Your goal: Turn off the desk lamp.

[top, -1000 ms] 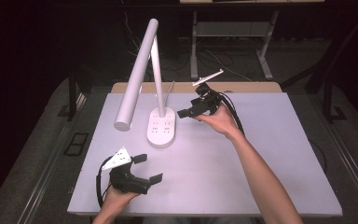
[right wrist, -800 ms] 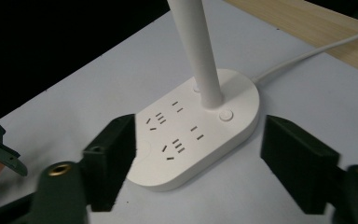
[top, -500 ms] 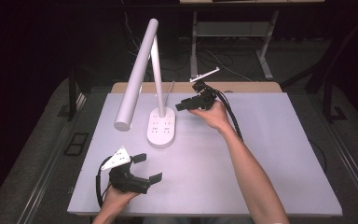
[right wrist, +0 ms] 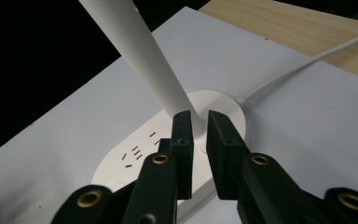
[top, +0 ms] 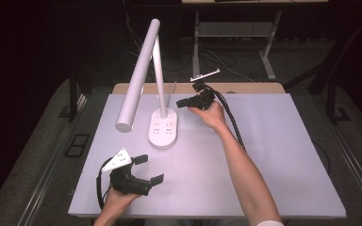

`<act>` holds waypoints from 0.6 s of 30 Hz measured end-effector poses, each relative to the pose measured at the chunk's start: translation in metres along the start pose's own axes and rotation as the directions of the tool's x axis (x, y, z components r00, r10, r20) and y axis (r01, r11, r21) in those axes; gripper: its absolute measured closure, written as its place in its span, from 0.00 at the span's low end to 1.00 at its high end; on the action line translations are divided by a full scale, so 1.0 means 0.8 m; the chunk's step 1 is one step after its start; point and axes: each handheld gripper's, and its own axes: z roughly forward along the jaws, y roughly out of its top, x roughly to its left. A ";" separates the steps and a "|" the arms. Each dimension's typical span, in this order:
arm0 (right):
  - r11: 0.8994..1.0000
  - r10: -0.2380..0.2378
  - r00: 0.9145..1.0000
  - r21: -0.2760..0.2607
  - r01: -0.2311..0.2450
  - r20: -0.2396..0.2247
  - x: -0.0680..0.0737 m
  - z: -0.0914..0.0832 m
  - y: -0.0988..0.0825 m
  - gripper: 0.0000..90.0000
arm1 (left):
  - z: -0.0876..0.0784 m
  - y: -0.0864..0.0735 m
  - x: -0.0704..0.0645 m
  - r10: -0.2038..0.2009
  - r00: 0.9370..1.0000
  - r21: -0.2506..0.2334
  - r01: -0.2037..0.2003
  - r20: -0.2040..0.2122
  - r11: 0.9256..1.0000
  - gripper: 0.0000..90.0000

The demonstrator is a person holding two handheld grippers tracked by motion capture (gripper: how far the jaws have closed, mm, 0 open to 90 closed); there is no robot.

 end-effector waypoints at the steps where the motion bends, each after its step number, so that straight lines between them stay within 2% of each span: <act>1: 1.000 0.014 1.000 -0.011 -0.014 -0.014 -0.003 0.003 -0.002 0.97 | -0.001 0.000 0.000 0.001 1.000 0.000 -0.001 -0.001 1.000 0.00; 4: 1.000 0.025 1.000 -0.014 -0.025 -0.011 -0.007 0.010 -0.004 1.00 | -0.002 0.000 0.001 -0.002 1.000 -0.007 0.001 -0.005 1.000 0.00; 18: 0.997 0.074 0.997 0.008 -0.075 0.017 -0.011 0.042 -0.014 1.00 | -0.003 0.001 0.003 -0.004 1.000 -0.009 0.004 -0.007 1.000 0.00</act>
